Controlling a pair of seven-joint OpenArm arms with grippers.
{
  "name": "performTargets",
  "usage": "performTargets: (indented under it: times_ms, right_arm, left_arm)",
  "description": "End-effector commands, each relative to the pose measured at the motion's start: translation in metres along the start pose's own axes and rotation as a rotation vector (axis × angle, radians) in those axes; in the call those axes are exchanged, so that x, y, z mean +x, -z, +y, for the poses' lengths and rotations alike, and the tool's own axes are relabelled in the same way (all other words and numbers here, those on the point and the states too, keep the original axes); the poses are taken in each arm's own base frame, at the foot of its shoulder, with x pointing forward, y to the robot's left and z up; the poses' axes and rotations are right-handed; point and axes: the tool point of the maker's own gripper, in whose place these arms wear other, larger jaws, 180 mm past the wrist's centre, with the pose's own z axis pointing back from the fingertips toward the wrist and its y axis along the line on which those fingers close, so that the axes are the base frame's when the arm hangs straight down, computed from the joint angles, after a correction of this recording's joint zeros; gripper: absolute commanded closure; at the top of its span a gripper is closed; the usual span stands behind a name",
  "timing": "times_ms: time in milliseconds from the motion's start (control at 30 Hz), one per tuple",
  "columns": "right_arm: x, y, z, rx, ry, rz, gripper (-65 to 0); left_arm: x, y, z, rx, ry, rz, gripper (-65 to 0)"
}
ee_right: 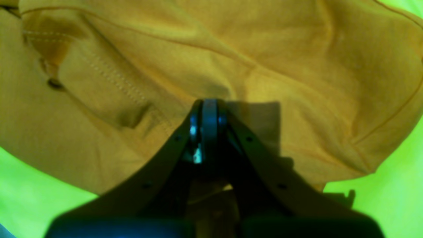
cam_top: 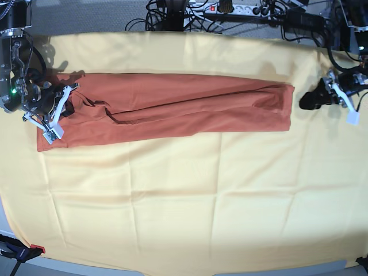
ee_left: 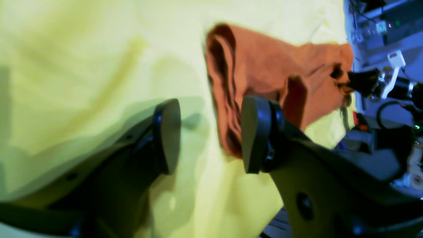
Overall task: Fold the T-shirt properly
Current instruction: 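Release the shirt and lift the left gripper away, then lower the left gripper onto the strip's end and grasp it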
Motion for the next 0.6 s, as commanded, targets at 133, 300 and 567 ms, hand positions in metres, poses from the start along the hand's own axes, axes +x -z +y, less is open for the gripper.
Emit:
performTargets:
  times_ms: [133,300,567]
  right_arm:
    - [-0.015,0.002,-0.002,-0.013,-0.004,0.065,0.0]
    - [-0.015,0.002,-0.001,-0.013,-0.004,0.065,0.0]
    - [-0.015,0.002,-0.002,-0.015,-0.005,0.070,0.0]
  left_arm:
    - [-0.007,0.020,-0.015,-0.062,0.016,0.040,-31.7]
    - [-0.016,0.043,-0.028,-0.120,-0.003,0.045,-31.7]
    - [-0.041,0.070,-0.047,-0.196,-0.037,0.095,-31.6]
